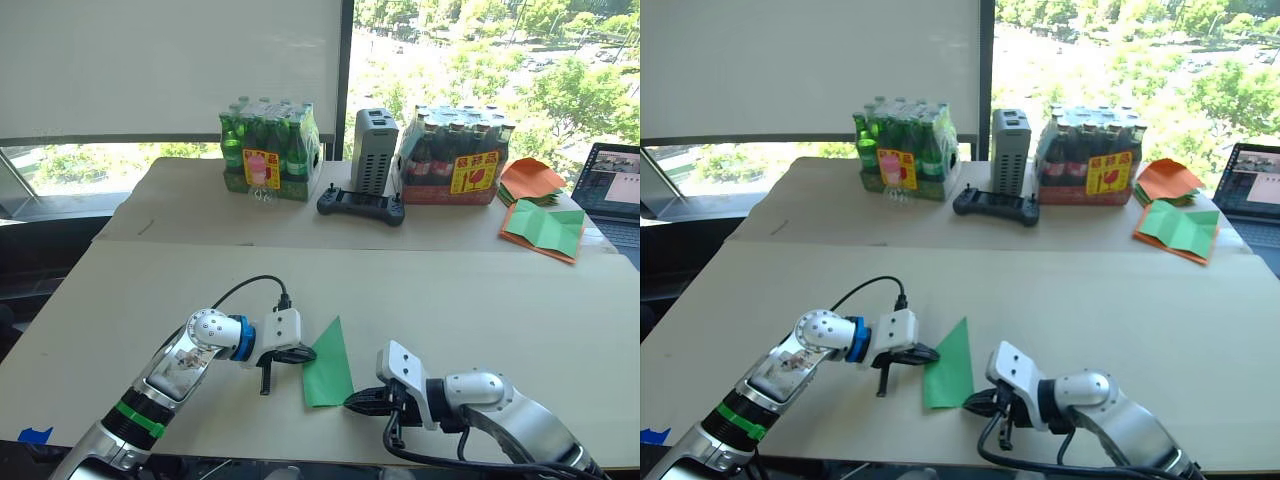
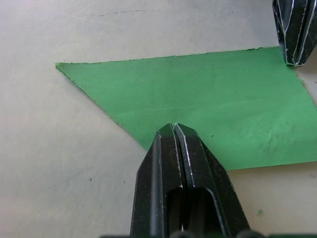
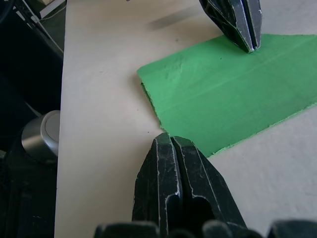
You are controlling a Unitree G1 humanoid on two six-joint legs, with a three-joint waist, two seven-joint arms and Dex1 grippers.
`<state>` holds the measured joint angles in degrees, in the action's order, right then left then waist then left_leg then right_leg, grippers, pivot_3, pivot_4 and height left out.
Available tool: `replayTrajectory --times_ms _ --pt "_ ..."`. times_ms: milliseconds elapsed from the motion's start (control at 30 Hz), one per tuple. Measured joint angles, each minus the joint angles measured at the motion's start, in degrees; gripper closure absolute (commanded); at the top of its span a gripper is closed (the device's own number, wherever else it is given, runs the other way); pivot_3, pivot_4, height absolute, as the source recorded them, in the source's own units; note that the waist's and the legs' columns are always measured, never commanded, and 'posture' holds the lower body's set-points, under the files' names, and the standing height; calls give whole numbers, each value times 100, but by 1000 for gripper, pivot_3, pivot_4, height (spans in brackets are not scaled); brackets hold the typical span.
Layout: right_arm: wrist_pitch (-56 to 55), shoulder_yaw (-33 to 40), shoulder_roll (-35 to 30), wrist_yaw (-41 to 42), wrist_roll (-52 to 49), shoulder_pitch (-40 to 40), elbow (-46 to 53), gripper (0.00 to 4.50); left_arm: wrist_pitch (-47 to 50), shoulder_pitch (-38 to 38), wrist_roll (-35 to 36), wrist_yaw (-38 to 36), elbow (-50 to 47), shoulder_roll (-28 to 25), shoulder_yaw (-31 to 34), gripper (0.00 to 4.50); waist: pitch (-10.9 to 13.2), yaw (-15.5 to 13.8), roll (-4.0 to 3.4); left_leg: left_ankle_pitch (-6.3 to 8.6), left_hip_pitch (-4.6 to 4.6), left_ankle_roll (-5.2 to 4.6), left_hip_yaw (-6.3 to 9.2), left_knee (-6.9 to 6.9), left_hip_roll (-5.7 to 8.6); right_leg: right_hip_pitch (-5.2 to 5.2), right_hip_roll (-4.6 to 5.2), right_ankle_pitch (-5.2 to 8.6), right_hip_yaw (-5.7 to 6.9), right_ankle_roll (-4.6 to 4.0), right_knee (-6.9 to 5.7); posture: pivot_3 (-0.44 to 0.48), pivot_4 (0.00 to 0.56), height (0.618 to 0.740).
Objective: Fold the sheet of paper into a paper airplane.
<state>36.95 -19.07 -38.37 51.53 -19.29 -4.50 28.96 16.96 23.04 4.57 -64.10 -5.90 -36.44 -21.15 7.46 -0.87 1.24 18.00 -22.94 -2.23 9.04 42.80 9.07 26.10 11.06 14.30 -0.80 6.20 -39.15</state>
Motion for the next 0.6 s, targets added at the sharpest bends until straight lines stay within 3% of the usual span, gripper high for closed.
replayTrajectory --times_ms 167,300,500,600 --pt "303 436 201 -83 -546 68 8 4500 5 48 34 -5 37 0 38 4461 5 1 0 -1 -17 1 1 3 1 12 0 -1 0 -1 0 0 150 675" --pt "562 1079 346 -320 -1115 -33 409 4500 384 66 460 -34 37 -96 539 4461 16 18 -1 -1 -25 2 5 1 -1 23 -2 -1 3 -1 -1 0 150 675" --pt "747 1345 390 -760 -1440 -71 777 4500 362 99 828 -406 -28 -514 1057 2726 18 15 -2 1 -26 -1 5 2 4 19 2 -1 5 0 9 0 150 675" --pt "730 1314 390 -1084 -1201 -64 765 4500 -609 181 594 -638 333 -555 930 1664 18 -10 -2 0 -26 0 4 3 5 17 4 -1 7 0 10 0 150 675"
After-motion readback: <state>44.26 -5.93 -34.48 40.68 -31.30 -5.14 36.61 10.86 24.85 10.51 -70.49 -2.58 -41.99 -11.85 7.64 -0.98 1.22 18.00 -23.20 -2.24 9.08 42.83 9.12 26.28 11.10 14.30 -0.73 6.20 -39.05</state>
